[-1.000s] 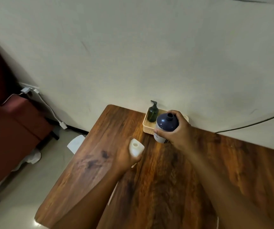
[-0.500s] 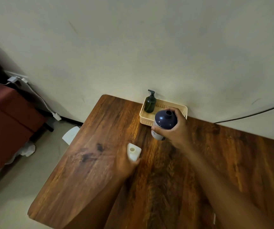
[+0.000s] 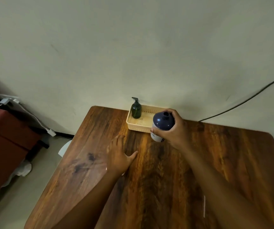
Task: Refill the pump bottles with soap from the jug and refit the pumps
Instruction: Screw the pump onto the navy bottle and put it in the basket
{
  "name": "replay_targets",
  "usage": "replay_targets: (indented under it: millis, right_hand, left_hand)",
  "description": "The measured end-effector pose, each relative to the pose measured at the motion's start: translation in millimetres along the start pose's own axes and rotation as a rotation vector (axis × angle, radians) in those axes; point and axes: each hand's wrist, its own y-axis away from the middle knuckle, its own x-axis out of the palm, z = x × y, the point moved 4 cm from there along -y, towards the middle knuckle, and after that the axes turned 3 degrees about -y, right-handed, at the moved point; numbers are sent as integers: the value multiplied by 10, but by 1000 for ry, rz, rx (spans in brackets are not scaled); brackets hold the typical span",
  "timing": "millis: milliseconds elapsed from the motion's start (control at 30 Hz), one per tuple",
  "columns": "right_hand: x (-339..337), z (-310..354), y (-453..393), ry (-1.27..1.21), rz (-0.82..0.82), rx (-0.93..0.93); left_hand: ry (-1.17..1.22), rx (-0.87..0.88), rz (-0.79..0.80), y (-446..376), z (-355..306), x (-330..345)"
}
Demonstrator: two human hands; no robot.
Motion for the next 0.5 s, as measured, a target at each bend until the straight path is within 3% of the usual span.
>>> replay_targets:
  millis: [167,500]
  right_hand:
    - [-517,-83,156,-1,-48,17]
    - [-1649,-520,634,90,-219,39]
  left_hand:
    - [-84,214,-10,1,-622,199]
    - [-377,484,345,278,-1586,1288]
